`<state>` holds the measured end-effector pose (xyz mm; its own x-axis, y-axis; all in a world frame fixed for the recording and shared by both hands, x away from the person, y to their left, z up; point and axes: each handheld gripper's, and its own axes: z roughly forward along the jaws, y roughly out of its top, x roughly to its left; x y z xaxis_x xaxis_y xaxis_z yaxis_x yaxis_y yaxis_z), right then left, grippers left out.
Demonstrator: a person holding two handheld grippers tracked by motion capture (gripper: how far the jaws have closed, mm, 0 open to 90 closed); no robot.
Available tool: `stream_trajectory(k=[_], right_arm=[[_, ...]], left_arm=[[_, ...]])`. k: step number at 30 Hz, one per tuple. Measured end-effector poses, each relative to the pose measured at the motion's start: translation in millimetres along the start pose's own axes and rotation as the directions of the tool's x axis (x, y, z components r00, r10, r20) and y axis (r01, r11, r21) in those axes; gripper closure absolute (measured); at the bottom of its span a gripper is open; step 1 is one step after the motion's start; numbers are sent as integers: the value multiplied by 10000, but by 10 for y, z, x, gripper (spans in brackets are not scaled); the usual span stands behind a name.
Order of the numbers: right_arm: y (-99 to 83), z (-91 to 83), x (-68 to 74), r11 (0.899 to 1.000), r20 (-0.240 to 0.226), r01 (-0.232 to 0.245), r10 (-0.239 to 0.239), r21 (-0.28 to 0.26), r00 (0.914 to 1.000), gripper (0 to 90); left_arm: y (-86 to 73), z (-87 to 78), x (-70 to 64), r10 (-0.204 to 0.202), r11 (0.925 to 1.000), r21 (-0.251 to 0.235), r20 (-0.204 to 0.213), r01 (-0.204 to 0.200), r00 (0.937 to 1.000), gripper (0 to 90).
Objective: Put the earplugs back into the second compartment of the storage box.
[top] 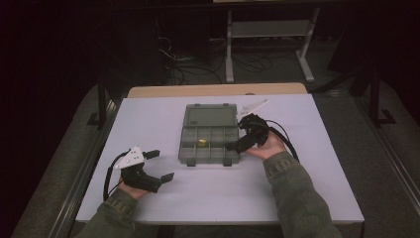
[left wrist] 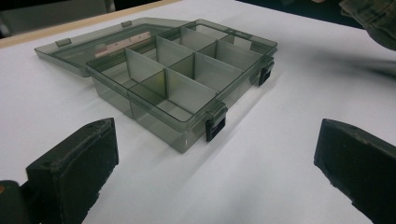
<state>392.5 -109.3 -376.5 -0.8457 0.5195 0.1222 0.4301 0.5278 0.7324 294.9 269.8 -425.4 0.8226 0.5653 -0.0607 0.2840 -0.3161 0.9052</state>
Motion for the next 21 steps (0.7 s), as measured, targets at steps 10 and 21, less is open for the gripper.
stream_trajectory(k=[10, 21], right_arm=[[-327, -198, 28, 9971, 451, -314, 345, -688, 9984, 0], [-632, -478, 84, 9887, 1030, -409, 562, -1444, 9931, 0]], left_arm=[[2, 8, 2, -2, 10000, 21, 0, 2, 10000, 0], [9, 7, -6, 32, 10000, -31, 89, -31, 10000, 0]])
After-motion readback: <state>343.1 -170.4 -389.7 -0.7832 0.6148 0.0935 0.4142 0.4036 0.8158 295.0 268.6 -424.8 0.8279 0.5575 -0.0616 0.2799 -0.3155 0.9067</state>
